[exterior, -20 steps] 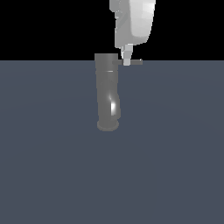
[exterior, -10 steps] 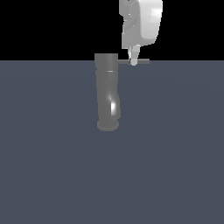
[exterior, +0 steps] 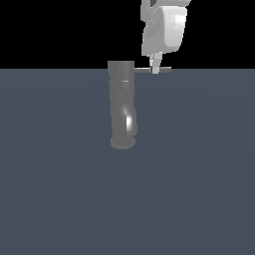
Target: Turn on the faucet by rotating a designated handle.
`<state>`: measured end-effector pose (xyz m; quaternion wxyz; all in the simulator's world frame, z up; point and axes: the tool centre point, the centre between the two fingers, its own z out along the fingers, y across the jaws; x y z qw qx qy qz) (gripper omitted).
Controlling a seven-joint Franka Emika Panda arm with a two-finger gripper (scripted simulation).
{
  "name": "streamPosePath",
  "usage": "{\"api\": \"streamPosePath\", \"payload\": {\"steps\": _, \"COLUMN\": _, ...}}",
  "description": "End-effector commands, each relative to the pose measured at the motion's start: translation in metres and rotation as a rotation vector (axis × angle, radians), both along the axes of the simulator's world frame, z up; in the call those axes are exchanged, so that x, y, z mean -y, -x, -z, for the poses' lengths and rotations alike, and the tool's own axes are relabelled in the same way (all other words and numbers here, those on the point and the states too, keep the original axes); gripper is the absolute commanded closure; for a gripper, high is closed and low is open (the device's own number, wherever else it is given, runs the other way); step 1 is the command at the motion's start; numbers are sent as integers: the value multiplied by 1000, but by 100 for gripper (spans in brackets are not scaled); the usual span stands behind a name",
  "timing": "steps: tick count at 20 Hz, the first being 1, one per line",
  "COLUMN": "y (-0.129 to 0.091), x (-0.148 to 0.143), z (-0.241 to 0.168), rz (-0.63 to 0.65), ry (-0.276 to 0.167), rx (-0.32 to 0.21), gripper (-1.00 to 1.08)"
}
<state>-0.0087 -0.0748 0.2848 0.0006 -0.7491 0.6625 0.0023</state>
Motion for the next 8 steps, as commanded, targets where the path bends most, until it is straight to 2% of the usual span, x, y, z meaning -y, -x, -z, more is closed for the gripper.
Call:
{"api": "streamPosePath", "payload": {"steps": 1, "y": -6, "x": 23, "z": 0, "rz": 30, "ry": 4, "rx": 3, "gripper": 108}}
{"api": "streamPosePath", "payload": {"steps": 8, "y": -20, "x": 37, "z": 0, "rz": 36, "ry": 4, "rx": 3, "gripper": 108}}
